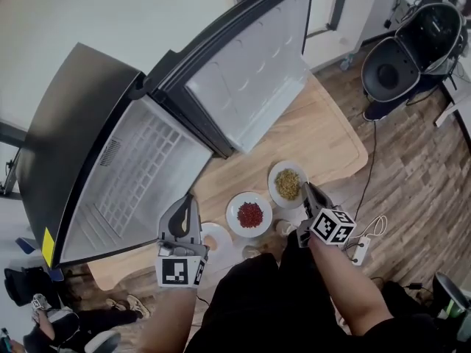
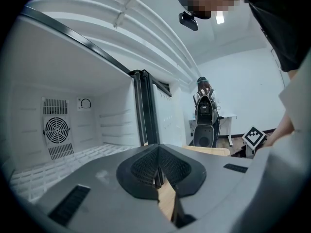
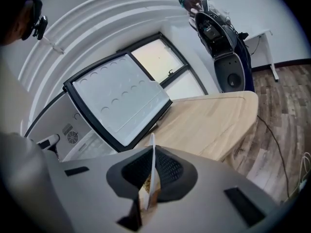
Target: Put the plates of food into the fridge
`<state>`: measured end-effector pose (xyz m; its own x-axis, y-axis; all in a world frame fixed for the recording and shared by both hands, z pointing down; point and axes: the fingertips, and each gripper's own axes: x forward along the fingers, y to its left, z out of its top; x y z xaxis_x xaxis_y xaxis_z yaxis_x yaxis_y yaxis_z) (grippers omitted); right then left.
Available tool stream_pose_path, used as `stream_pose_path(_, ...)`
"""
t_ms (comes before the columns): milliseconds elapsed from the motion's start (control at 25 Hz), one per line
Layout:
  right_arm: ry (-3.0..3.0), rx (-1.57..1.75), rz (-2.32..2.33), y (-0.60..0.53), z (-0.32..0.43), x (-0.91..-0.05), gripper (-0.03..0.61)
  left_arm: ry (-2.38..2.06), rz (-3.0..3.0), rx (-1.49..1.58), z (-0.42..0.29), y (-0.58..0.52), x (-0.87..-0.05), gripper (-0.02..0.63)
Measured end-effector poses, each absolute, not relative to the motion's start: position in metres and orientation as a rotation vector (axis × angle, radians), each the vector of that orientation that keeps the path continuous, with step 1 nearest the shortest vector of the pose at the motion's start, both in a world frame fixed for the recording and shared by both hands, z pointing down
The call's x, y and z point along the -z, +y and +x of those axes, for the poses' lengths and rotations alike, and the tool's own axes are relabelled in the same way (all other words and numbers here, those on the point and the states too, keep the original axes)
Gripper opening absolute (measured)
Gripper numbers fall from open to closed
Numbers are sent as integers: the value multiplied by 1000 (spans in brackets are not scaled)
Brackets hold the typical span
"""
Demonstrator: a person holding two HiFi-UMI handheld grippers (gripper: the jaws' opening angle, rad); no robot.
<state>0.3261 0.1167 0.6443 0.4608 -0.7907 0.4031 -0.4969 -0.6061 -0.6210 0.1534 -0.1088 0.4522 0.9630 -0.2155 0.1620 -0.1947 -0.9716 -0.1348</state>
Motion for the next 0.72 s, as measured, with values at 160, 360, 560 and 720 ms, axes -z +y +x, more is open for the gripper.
stream_pose_path(160, 1106, 958, -2290, 109, 325, -634, 32, 339, -3001, 251, 151, -109, -447, 5)
stream_pose_path(360, 1125, 940, -2273, 105, 331, -616, 32, 403, -3003, 231, 144, -116, -442, 5)
stream_pose_path(560, 1162, 938, -2222, 95, 333, -596, 32, 480, -3000, 208, 133, -124, -434, 5)
stream_pose_path(720, 1205, 931, -2193, 82, 335, -581, 32, 549, -2991, 186, 124, -131, -427, 5)
